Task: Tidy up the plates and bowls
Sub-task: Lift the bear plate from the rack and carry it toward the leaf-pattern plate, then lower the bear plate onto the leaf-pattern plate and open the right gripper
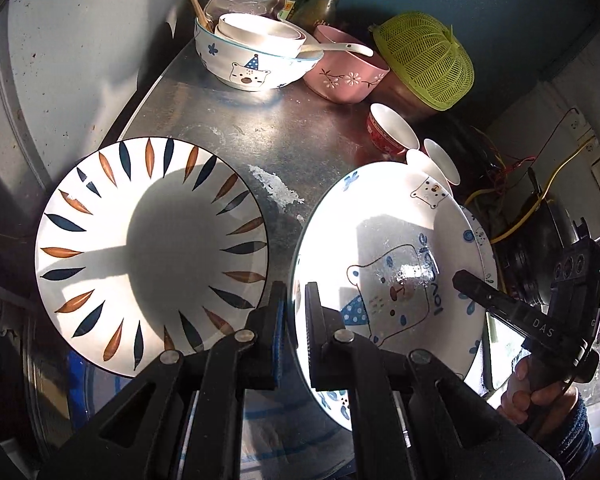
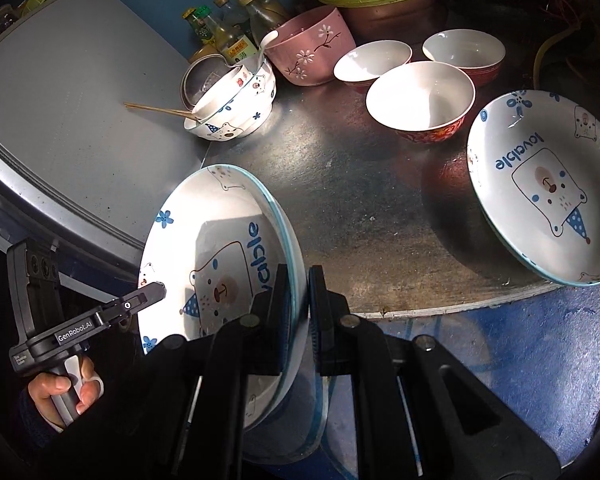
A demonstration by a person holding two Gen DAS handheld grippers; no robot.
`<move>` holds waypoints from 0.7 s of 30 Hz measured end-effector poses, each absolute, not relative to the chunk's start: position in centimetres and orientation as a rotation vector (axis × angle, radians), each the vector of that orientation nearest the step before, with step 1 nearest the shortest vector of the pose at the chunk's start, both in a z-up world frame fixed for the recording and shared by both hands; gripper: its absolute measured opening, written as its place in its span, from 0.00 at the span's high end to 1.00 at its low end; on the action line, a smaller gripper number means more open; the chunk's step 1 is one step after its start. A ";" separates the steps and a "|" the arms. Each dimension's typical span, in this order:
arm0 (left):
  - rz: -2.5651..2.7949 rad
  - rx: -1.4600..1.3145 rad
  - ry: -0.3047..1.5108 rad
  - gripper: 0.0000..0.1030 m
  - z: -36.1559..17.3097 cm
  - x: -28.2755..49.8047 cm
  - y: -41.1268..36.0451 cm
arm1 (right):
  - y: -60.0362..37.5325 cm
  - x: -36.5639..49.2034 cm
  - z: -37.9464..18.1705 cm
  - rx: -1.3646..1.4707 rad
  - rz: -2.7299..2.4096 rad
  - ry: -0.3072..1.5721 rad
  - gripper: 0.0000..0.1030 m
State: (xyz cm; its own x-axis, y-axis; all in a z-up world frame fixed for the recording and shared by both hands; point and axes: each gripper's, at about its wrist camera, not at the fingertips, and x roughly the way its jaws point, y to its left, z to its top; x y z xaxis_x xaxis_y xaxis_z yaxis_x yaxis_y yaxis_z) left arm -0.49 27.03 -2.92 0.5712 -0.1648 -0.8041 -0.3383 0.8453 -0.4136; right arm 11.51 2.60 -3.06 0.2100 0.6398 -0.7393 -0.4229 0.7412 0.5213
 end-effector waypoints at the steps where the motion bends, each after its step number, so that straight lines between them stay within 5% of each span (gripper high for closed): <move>1: 0.117 -0.582 0.969 0.94 -2.9 -0.6 27.5 | 3.2 11.6 -3.1 0.219 0.756 1.143 0.90; 21: 0.319 -0.664 0.944 0.94 -4.5 -4.7 37.5 | 16.0 12.2 -5.2 0.128 0.939 1.202 0.90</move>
